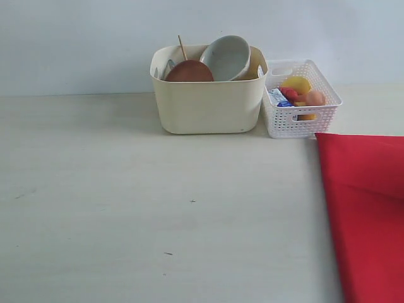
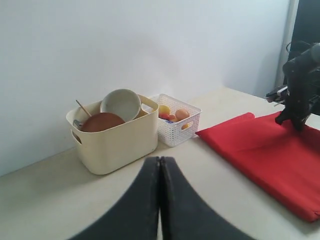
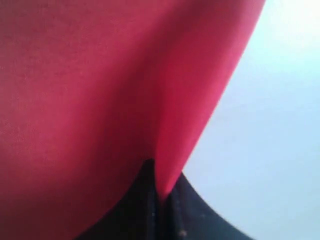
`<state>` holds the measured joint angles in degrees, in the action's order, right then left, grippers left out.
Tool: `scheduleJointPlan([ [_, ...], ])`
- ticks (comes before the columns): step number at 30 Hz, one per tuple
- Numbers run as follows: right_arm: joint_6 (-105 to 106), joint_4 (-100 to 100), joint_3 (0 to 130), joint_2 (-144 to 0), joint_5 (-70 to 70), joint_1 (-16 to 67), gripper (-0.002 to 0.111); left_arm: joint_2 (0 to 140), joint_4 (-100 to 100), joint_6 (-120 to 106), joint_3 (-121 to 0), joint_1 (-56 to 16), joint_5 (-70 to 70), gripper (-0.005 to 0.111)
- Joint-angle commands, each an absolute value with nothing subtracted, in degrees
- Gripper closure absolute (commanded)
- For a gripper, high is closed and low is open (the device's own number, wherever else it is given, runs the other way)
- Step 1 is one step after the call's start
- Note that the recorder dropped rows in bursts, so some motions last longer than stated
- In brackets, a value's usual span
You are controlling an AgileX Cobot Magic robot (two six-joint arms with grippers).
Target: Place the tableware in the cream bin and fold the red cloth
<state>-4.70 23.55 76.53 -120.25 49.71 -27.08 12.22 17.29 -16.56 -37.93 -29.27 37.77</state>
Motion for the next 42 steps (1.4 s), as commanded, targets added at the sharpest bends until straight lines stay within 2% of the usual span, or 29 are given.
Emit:
scheduleJointPlan([
  [1, -3.2, 23.9, 81.5, -123.6, 50.9, -32.7, 0.108, 8.5, 17.1, -14.5, -34.3, -29.1, 36.4, 0.107],
  [4, 0.0, 18.1, 86.8, -126.7, 51.7, -35.8, 0.108, 7.1, 17.3, -13.9, -33.5, -29.1, 36.2, 0.107],
  [11, 8.9, -4.4, 99.8, -133.5, 53.5, -36.4, 0.108, 7.1, 17.8, -13.0, -33.5, -29.1, 36.7, 0.107],
  [20, 4.7, -5.7, 119.2, -145.7, 56.0, -37.6, 0.108, 7.1, 15.5, -13.0, -33.5, -29.1, 36.3, 0.107],
  [26, 4.4, -13.8, 125.2, -148.4, 56.7, -39.0, 0.108, 7.1, 15.1, -13.0, -33.3, -29.1, 35.6, 0.107],
  [29, 4.9, -14.1, 128.1, -148.7, 59.1, -39.0, 0.097, 7.1, 15.1, -13.0, -33.3, -29.1, 35.7, 0.107],
  [36, 4.2, -0.9, 130.3, -140.7, 61.9, -39.0, 0.04, 7.1, 15.4, -13.0, -33.3, -29.1, 35.9, 0.107],
  [37, 4.2, 0.0, 130.3, -139.5, 62.0, -39.0, 0.036, 7.1, 15.4, -13.0, -33.3, -29.1, 35.9, 0.107],
  [39, 5.7, -0.3, 130.3, -137.3, 62.4, -39.0, 0.034, 7.1, 15.5, -13.0, -33.3, -29.1, 35.9, 0.107],
  [41, 9.6, -3.3, 130.3, -135.9, 63.8, -38.3, 0.042, 7.1, 15.6, -13.0, -33.3, -29.1, 35.9, 0.107],
  [42, 11.4, -5.6, 130.3, -135.7, 64.7, -37.7, 0.051, 7.1, 15.9, -13.0, -33.3, -29.1, 35.9, 0.107],
])
